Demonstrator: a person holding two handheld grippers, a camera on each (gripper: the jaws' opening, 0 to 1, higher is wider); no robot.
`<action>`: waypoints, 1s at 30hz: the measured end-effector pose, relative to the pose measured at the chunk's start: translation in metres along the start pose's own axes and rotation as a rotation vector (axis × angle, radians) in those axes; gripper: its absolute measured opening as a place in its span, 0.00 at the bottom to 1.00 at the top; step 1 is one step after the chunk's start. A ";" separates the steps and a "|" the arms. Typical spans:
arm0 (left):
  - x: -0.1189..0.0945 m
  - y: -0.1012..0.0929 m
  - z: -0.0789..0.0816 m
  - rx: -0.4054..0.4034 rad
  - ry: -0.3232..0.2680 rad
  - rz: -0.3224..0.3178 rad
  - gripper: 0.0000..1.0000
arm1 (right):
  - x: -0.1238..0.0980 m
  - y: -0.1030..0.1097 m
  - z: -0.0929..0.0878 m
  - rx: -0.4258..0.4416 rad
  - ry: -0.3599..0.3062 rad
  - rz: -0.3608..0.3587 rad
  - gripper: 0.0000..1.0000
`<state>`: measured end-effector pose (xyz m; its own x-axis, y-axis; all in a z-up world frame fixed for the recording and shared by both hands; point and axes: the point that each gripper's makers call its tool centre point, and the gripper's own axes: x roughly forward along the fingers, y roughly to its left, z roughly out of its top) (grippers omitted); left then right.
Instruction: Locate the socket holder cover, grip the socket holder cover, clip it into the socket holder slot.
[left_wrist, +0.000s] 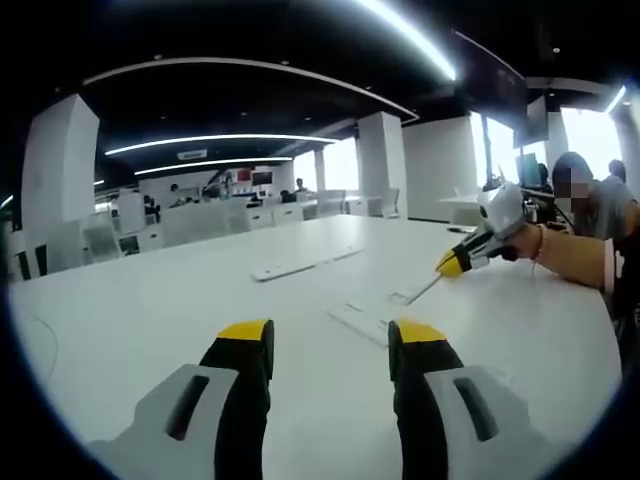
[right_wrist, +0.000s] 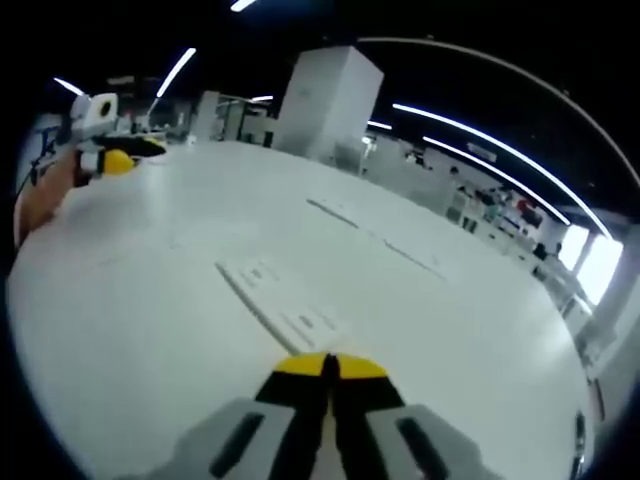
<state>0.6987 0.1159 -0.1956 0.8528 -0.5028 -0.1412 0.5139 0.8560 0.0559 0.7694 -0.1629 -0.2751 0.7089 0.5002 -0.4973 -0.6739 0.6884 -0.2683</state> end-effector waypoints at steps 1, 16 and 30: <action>0.000 0.000 0.000 0.001 0.001 0.000 0.46 | 0.000 0.000 0.000 -0.002 0.001 -0.001 0.04; 0.000 -0.003 -0.002 -0.001 0.004 -0.003 0.46 | 0.000 0.001 -0.001 -0.005 0.000 -0.004 0.04; 0.000 -0.002 -0.001 0.000 0.008 -0.002 0.46 | 0.001 0.000 0.001 -0.010 -0.001 -0.005 0.04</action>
<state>0.6973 0.1145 -0.1971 0.8509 -0.5037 -0.1492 0.5159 0.8549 0.0558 0.7699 -0.1619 -0.2751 0.7120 0.4974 -0.4956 -0.6728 0.6852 -0.2789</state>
